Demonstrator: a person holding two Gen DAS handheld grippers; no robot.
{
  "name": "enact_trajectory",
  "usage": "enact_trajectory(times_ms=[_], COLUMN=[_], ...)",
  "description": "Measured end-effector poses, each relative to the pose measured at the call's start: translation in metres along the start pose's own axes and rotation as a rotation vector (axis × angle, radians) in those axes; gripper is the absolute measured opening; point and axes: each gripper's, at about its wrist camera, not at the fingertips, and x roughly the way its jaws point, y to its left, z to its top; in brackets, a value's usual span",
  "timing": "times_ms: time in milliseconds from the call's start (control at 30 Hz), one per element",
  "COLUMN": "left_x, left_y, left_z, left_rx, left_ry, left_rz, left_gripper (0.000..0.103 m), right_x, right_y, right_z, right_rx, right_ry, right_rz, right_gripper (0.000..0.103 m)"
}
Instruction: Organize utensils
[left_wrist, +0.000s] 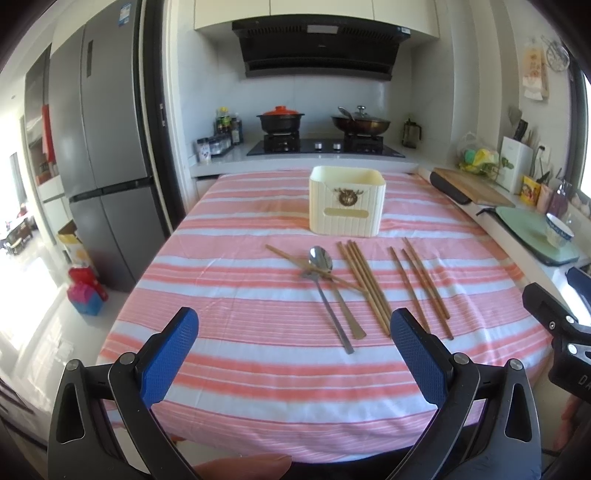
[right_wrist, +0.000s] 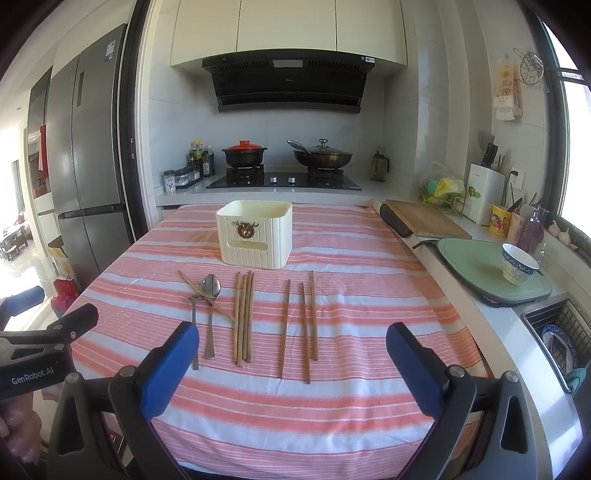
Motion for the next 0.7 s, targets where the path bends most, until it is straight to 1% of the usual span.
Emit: enact_trajectory(times_ms=[700], left_x=[0.016], left_y=[0.000], left_z=[0.004], left_rx=[-0.013], left_ry=[0.043], left_rz=[0.008], left_gripper=[0.103], right_x=[0.008], right_y=[-0.008], right_z=[0.002], right_rx=[0.016], right_ry=[0.018], right_rz=[0.003], right_gripper=[0.103])
